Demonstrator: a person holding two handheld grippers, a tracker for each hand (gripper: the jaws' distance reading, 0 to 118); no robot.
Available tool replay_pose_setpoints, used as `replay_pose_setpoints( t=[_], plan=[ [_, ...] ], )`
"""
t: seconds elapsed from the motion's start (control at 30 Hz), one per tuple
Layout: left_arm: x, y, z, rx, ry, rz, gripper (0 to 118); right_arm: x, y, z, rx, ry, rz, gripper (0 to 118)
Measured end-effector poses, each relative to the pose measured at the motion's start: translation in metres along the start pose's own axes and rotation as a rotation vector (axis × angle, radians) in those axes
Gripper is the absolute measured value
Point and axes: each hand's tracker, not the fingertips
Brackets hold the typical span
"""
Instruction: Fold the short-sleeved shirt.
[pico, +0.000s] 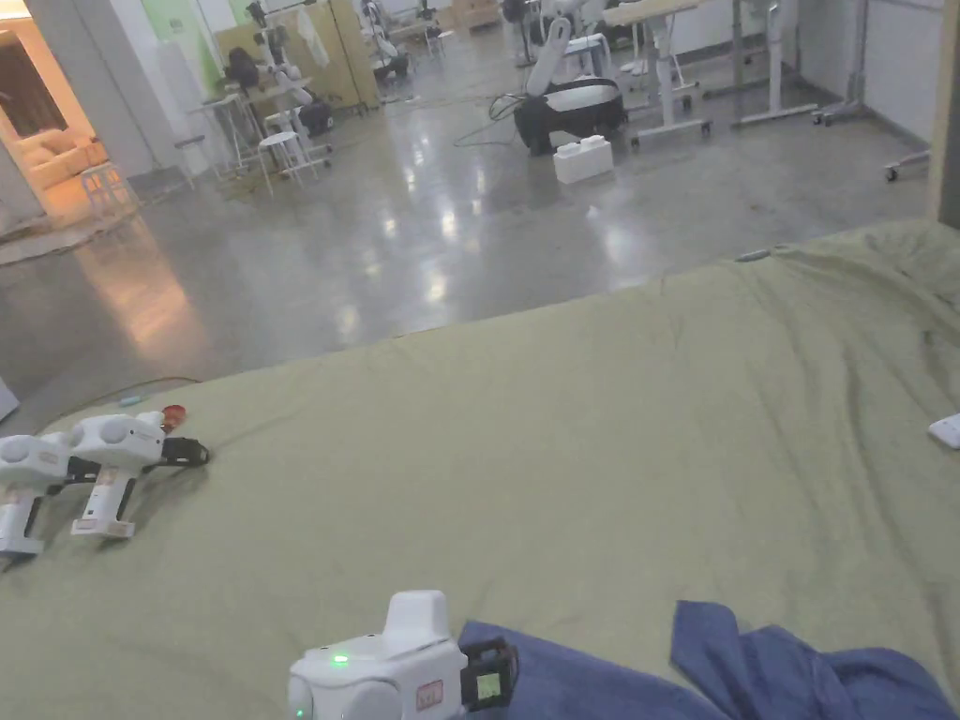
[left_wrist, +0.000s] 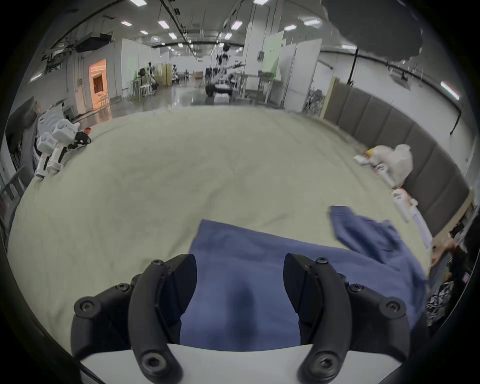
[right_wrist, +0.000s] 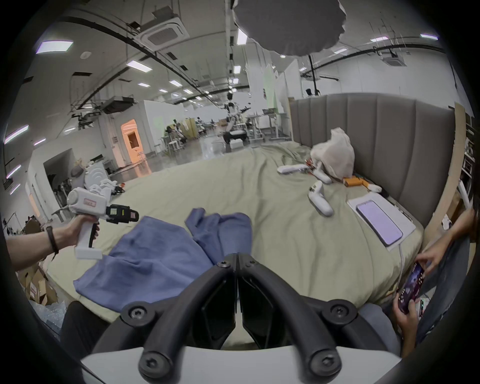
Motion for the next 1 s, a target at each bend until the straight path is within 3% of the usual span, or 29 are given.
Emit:
replay_pose_setpoints(
  t=[0.17, 0.23, 0.3, 0.33, 0.37, 0.43, 0.57, 0.63, 0.67, 0.7, 0.73, 0.77, 1.0],
  plan=[
    [-0.004, 0.005, -0.041, -0.072, 0.013, -0.009, 62, 0.017, -0.012, -0.005, -0.051, -0.052, -0.016, 0],
    [0.001, 0.002, -0.048, -0.102, 0.035, -0.054, 38, 0.019, -0.015, -0.007, -0.072, -0.066, -0.019, 0],
    [0.008, -0.001, -0.041, -0.082, -0.002, -0.064, 32, 0.021, -0.017, -0.009, -0.083, -0.071, -0.023, 0],
    [0.011, 0.000, -0.041, -0.082, -0.003, -0.062, 9, 0.022, -0.017, -0.011, -0.086, -0.066, -0.027, 0],
    [0.018, -0.001, -0.043, -0.087, 0.005, -0.069, 1, 0.021, -0.016, -0.013, -0.090, -0.058, -0.035, 0],
    [0.023, -0.003, -0.050, -0.116, 0.036, -0.112, 0, 0.020, -0.010, -0.024, -0.094, -0.029, -0.042, 0],
    [0.018, 0.001, -0.057, -0.151, 0.036, -0.054, 0, 0.016, 0.026, -0.065, -0.099, 0.039, -0.002, 0],
    [0.017, 0.004, -0.058, -0.167, 0.032, -0.039, 0, 0.014, 0.051, -0.108, -0.174, 0.071, 0.037, 7],
    [0.017, 0.005, -0.059, -0.174, 0.031, -0.045, 0, 0.013, 0.060, -0.130, -0.194, 0.083, 0.044, 22],
    [0.018, 0.006, -0.059, -0.179, 0.031, -0.052, 0, 0.013, 0.068, -0.154, -0.222, 0.094, 0.049, 51],
    [0.018, 0.006, -0.059, -0.183, 0.032, -0.056, 0, 0.013, 0.075, -0.174, -0.238, 0.102, 0.054, 67],
    [0.017, 0.006, -0.059, -0.185, 0.031, -0.057, 0, 0.016, 0.081, -0.198, -0.246, 0.127, 0.038, 71],
    [0.016, 0.008, -0.059, -0.196, 0.021, -0.054, 0, 0.023, 0.076, -0.320, -0.513, 0.096, 0.116, 71]
  ],
)
